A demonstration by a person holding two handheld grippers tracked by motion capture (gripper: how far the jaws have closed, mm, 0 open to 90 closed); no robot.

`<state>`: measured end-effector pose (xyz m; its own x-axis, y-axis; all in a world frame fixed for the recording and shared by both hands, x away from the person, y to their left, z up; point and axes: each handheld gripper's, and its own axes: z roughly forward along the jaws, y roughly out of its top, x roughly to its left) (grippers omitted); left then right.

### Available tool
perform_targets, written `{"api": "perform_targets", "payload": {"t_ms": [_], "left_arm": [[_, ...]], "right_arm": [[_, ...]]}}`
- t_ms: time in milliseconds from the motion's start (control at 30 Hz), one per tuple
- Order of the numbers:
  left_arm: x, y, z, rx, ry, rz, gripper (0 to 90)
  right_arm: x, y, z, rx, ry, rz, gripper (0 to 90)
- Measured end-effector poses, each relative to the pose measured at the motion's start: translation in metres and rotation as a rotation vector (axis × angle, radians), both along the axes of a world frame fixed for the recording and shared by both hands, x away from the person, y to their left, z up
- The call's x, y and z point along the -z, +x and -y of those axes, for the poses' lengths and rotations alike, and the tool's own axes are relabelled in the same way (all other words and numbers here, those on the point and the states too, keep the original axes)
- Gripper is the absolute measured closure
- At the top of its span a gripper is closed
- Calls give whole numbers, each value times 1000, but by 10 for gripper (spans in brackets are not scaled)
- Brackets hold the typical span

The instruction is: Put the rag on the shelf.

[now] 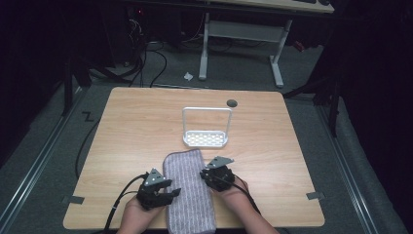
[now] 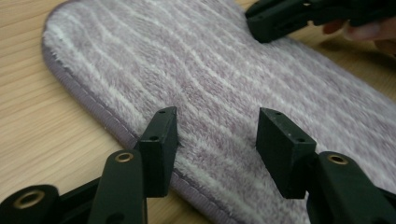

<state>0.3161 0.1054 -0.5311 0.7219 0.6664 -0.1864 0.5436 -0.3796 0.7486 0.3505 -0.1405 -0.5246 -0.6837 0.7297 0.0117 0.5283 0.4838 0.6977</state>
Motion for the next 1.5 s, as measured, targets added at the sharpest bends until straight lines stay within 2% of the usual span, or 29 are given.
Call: {"api": "perform_targets", "payload": {"t_ms": [33, 100, 133, 200, 233, 333, 433, 500, 533, 567, 600, 633, 667, 700, 733, 767, 800, 867, 900, 1000, 1067, 1100, 1133, 1167, 1200, 1233, 1333, 1467, 1500], "left_arm": [[0, -1, 7, 7, -7, -3, 480], [-1, -1, 16, 57, 12, 7, 480], [0, -2, 20, 79, 9, 10, 497], [2, -6, 26, 115, -1, 34, 499], [3, -8, 28, 128, 0, 46, 504], [3, -17, 32, 163, -1, 43, 503], [3, -27, 31, 173, 2, 57, 513], [3, -31, 29, 179, -13, 36, 515], [2, -31, 28, 184, -12, 23, 515], [1, -31, 28, 188, -8, 16, 515], [-1, -30, 27, 181, -8, 19, 529], [-2, -30, 25, 159, -7, 49, 529], [-4, -28, 22, 134, -3, 83, 542], [-6, -25, 19, 106, -7, 102, 542], [-7, -16, 13, 47, -20, 118, 522], [-7, -16, 13, 47, -20, 118, 505], [-7, -10, 12, 14, -35, 107, 486], [-6, 5, 13, -51, -59, 79, 473], [-5, 13, 17, -70, -55, 73, 463], [0, 31, 31, -112, 2, 60, 449], [2, 39, 36, -117, 3, 49, 453], [3, 41, 39, -121, 19, 53, 453], [4, 43, 42, -124, 28, 57, 462], [4, 44, 42, -124, 25, 54, 462], [4, 43, 43, -116, 17, 50, 508], [4, 43, 44, -110, 23, 54, 612], [4, 42, 45, -105, 32, 60, 686], [4, 44, 42, -111, 2, 31, 747], [4, 44, 42, -104, 0, 29, 761]], "right_arm": [[1, -6, 7, 11, 15, -6, 812], [2, -16, 21, 24, 30, -2, 811], [2, -26, 35, 44, 43, -3, 811], [3, -30, 41, 53, 55, -4, 810], [5, -39, 52, 73, 98, -20, 810], [6, -48, 58, 82, 120, -30, 807], [4, -62, 56, 54, 68, -1, 800], [3, -67, 53, 37, 40, 17, 785], [2, -70, 50, 27, -3, 52, 763], [2, -70, 50, 27, -3, 52, 763], [2, -71, 50, 31, 11, 44, 743], [2, -71, 50, 31, 11, 44, 743], [0, -70, 55, 42, 38, 57, 718], [0, -70, 55, 42, 38, 57, 718], [-4, -68, 61, 75, 67, 75, 696], [-4, -68, 61, 75, 67, 75, 696], [-5, -65, 68, 98, 74, 89, 687], [-5, -64, 70, 109, 79, 89, 685], [-5, -62, 72, 115, 85, 87, 684], [-6, -58, 77, 128, 118, 78, 671], [-6, -58, 77, 129, 120, 78, 664], [-6, -58, 77, 128, 118, 81, 654], [-6, -58, 75, 116, 94, 101, 636], [-6, -58, 75, 116, 94, 101, 636], [-6, -58, 74, 113, 89, 100, 631], [-6, -58, 73, 109, 84, 102, 621], [-4, -56, 70, 122, 87, 94, 581], [-7, -50, 64, 142, 98, 103, 555], [-10, -45, 61, 147, 104, 89, 547]]}}
